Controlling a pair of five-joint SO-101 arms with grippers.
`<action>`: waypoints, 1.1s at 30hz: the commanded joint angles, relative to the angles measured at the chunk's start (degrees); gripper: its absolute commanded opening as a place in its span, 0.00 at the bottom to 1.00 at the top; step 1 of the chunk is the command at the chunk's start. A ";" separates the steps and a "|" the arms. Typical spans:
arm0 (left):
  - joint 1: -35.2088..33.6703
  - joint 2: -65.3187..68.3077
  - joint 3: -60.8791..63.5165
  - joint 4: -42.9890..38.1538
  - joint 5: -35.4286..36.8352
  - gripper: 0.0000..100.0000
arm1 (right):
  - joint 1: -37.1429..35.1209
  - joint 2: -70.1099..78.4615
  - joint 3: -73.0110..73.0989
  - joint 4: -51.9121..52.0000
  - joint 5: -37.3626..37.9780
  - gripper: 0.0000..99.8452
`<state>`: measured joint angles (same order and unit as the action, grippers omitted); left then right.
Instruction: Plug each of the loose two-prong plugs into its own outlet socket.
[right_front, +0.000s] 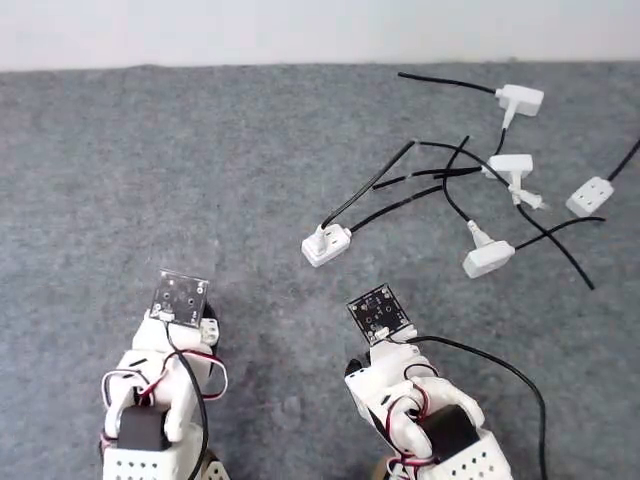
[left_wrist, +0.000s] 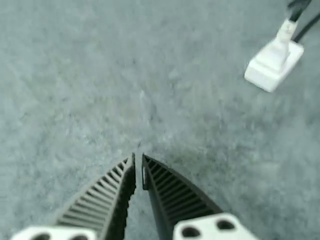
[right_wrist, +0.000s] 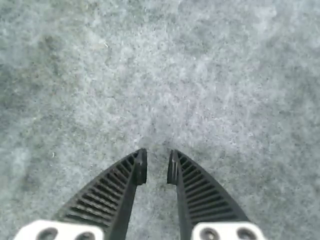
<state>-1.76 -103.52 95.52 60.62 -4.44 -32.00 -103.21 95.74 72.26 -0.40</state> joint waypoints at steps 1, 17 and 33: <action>-0.09 -0.70 0.92 -0.79 1.05 0.01 | -0.31 -0.75 0.70 0.40 -0.44 0.09; -5.27 -0.79 0.92 11.69 0.70 0.01 | -0.31 -0.75 0.70 0.40 -0.44 0.09; -5.63 -0.79 0.92 11.69 0.70 0.01 | -0.31 -0.75 0.70 0.40 -0.44 0.09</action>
